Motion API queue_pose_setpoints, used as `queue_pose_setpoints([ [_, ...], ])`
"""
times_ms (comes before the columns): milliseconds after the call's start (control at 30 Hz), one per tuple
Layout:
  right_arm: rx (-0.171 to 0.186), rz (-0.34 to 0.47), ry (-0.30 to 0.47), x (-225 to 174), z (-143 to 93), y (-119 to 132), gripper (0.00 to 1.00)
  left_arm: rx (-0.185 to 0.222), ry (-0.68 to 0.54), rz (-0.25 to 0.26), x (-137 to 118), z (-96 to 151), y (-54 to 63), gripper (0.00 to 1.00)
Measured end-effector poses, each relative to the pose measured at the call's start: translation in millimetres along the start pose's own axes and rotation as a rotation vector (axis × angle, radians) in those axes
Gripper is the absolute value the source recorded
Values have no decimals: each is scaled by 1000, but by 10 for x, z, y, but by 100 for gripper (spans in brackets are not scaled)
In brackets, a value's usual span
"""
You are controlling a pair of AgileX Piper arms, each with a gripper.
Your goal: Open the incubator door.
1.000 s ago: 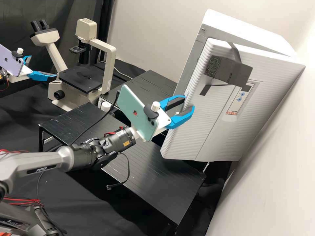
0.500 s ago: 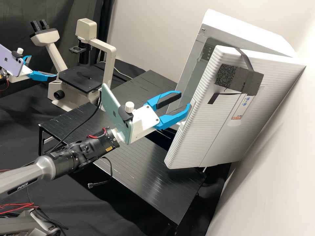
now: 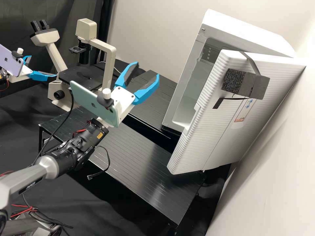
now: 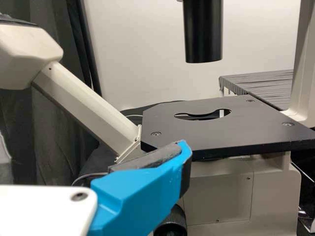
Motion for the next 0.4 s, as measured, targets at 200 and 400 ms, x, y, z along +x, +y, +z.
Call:
queue_pose_setpoints([
  [200, 79, -76, -1, -18, 133, -246, 100, 0, 0, 0, 0, 0, 0, 100],
  [400, 171, -51, 64, -69, 213, -332, 100, 0, 0, 0, 0, 0, 0, 100],
])
